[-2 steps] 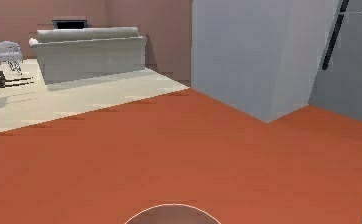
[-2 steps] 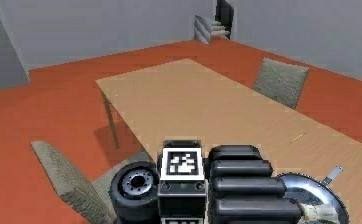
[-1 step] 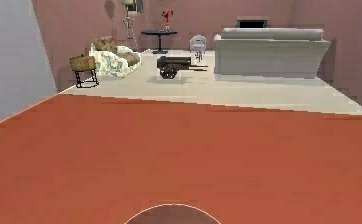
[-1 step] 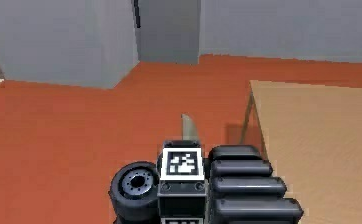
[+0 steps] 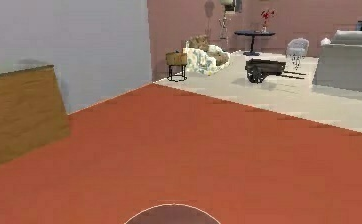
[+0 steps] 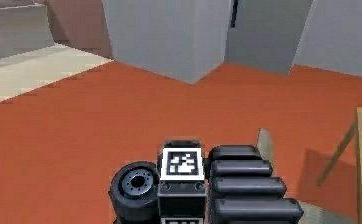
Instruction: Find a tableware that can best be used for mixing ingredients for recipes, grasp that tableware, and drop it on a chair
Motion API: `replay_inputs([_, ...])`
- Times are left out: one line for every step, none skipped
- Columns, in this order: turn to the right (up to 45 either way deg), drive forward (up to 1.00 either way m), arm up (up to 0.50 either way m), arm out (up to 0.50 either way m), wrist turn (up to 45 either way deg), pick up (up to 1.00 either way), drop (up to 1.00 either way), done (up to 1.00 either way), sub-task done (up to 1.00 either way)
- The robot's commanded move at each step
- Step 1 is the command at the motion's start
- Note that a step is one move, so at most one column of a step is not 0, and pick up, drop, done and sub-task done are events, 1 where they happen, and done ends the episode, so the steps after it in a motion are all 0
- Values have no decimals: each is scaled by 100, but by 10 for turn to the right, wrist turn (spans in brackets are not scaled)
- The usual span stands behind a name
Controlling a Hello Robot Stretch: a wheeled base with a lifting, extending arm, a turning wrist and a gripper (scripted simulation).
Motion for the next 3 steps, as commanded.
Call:
replay_inputs([0,30,0,0,0,0,0,0,0])
replay_inputs([450,0,0,0,0,0,0,0,0])
replay_inputs([390,0,0,0,0,0,0,0,0])
